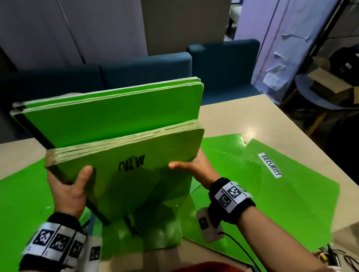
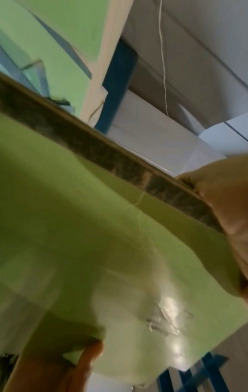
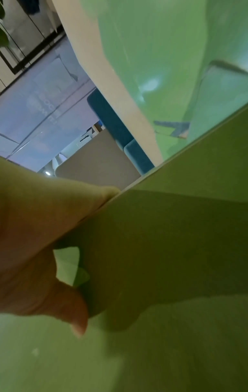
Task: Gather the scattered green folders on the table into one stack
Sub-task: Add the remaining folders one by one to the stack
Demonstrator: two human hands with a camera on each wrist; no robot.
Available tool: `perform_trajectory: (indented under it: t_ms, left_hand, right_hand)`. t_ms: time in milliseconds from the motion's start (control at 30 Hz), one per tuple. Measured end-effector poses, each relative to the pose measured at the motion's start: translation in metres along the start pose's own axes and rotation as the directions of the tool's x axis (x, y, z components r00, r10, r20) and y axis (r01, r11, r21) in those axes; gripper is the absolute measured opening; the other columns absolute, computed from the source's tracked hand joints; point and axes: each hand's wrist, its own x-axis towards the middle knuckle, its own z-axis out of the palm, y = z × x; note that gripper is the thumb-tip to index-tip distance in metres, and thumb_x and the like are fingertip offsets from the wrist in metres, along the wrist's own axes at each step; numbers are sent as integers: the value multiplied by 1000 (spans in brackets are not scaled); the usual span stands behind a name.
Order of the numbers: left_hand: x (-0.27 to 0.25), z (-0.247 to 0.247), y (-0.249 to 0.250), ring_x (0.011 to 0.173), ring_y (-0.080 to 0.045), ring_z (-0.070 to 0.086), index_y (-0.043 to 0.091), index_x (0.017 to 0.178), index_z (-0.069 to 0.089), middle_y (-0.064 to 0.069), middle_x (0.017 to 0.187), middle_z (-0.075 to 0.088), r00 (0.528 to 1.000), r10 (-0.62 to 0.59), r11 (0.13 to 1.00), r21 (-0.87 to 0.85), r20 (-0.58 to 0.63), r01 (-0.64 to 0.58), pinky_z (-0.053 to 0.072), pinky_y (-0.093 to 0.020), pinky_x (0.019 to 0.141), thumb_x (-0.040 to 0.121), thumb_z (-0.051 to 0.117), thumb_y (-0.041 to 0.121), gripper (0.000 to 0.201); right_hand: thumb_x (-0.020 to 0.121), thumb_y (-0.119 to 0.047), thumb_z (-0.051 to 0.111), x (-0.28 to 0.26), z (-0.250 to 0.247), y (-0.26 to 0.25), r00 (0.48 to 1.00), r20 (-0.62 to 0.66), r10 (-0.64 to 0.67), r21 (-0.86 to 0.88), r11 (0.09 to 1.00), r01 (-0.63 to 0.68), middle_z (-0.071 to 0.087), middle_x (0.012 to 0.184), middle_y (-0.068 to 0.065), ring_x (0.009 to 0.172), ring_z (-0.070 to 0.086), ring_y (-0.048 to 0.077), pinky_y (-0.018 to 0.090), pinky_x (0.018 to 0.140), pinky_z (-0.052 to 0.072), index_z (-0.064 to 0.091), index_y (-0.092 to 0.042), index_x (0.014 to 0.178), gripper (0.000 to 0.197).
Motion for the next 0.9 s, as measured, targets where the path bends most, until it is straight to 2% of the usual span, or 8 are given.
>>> perform_trajectory:
  t_ms: [67,167,267,433,600,700,800,900]
  left_hand:
    - [-2,0,-20,63,20,58,29,79,65,40,64,63,997,-73,997,28,-5,74,47,0,63,71,71,27,10]
    - [-7,-5,-54,60,20,58,14,91,64,40,57,60,977,-209,963,182,48,197,46,1,59,78,60,-12,29]
    - [-2,-14,-62,56,20,57,0,110,57,38,51,58,949,-301,924,272,87,268,46,2,58,76,63,-10,36]
    - [10,-30,-56,46,8,58,17,60,67,24,49,64,932,-356,917,217,62,336,49,-7,50,76,63,-6,28]
    - [3,-25,-56,40,1,51,11,70,57,17,44,60,919,-393,909,147,-3,390,46,-17,53,74,69,9,13]
    - [-12,-22,-55,54,-2,58,12,78,56,22,45,61,890,-455,877,166,-9,450,47,-22,68,82,59,4,9]
    - [-21,-37,-60,67,-7,60,5,95,60,19,52,67,846,-524,830,167,-97,533,52,-17,61,80,64,8,16]
    - [-26,-54,-66,61,-8,64,4,92,62,10,54,69,799,-578,789,138,-164,599,53,-21,56,78,67,13,17]
  right_hand:
    - [45,-20,81,0,4,3,999,-20,26,30,999,-25,74,82,-12,78,69,2,22,76,56,60,-17,100,58]
    - [62,-1,76,3,11,1,994,-97,53,94,995,-44,74,76,-11,74,69,6,22,74,57,62,-8,104,45]
    - [74,6,68,5,18,-9,991,-118,62,111,993,-49,72,88,-3,82,68,12,29,84,55,61,-14,101,34]
    - [80,2,63,6,19,-32,996,-72,57,174,984,-43,63,106,7,91,62,12,31,96,47,57,-21,95,28]
    - [75,-17,73,5,17,-38,992,-83,91,115,990,-81,55,125,3,111,52,13,32,110,33,45,-7,127,60]
    - [80,-18,70,4,-11,-22,975,-36,221,-204,953,-223,39,133,3,122,40,16,23,98,36,27,-9,141,75]
    - [74,-35,75,-9,-80,18,859,-332,390,-516,687,-512,35,147,15,133,37,29,37,108,34,27,-13,142,86]
    - [67,-50,75,-41,-139,51,517,-724,457,-291,477,-829,23,150,23,136,27,41,51,110,31,22,-11,143,100]
